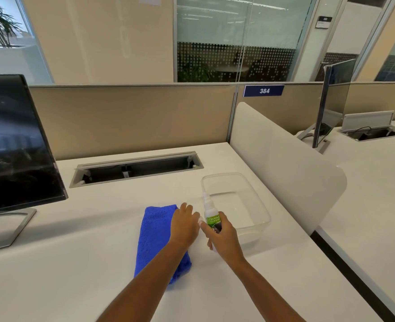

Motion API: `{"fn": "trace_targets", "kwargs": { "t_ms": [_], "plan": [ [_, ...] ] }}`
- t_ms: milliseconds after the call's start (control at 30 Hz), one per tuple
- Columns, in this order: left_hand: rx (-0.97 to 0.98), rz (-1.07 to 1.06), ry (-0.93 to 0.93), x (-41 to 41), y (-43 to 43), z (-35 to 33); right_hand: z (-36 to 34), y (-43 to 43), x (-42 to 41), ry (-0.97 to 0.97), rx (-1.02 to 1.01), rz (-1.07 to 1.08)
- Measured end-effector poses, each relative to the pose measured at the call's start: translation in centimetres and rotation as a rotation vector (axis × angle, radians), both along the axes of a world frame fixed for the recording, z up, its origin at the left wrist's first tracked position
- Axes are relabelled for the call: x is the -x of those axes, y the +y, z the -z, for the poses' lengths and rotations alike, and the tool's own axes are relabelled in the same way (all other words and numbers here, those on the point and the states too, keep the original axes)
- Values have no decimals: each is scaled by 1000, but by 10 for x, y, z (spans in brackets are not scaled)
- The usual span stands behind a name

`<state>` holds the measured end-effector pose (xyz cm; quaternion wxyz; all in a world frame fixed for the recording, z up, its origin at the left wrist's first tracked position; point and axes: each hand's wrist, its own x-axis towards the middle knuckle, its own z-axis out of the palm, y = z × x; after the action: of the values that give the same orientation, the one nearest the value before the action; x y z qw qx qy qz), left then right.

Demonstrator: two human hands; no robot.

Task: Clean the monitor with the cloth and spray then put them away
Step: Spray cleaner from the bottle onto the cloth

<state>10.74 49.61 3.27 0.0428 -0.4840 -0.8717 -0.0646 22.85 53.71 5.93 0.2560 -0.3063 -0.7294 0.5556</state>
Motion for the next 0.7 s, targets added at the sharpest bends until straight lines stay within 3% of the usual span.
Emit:
{"fn": "trace_targets", "kwargs": {
  "t_ms": [367,500,633,700],
  "plan": [
    [90,-12,-53,-5,0,29,-7,1,-3,-11,84,-41],
    [86,-18,-89,-4,-1,31,-13,-2,-3,-12,203,-90],
    [5,-27,-127,-2,-6,23,-20,-4,-6,30,422,-183],
    [-168,-59,-201,1,-11,15,-23,-5,-7,58,538,-230]
  ]
}}
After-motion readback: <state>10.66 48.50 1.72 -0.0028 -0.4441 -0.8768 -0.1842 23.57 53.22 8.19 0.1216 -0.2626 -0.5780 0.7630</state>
